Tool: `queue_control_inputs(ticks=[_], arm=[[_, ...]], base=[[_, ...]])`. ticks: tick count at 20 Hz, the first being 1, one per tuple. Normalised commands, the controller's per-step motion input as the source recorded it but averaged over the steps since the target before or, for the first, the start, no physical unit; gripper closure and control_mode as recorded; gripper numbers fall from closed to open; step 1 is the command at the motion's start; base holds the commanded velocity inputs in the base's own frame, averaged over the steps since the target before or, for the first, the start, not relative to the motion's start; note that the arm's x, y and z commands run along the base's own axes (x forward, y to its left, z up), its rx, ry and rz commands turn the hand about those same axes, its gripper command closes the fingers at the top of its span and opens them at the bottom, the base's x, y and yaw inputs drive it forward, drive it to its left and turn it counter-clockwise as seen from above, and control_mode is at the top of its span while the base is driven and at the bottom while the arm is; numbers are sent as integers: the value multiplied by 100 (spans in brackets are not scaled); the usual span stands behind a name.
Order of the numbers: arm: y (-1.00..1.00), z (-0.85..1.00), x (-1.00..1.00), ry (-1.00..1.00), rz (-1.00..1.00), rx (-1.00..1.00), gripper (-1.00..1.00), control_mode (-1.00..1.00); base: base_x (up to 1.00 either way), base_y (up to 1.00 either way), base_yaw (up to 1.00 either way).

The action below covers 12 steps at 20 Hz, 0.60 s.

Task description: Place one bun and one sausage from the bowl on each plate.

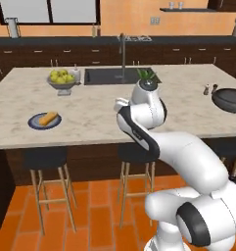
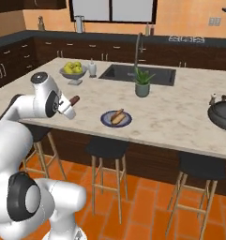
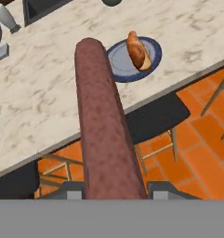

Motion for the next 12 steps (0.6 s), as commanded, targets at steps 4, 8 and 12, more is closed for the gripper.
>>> queue_control_inputs(ticks=[4,8,12], arm=[[0,0,0,0,0,0,100,100],[0,0,0,0,0,0,100,100],[0,0,0,0,0,0,100,100]], base=[[67,96,-18],[99,53,-11],[51,8,-1]])
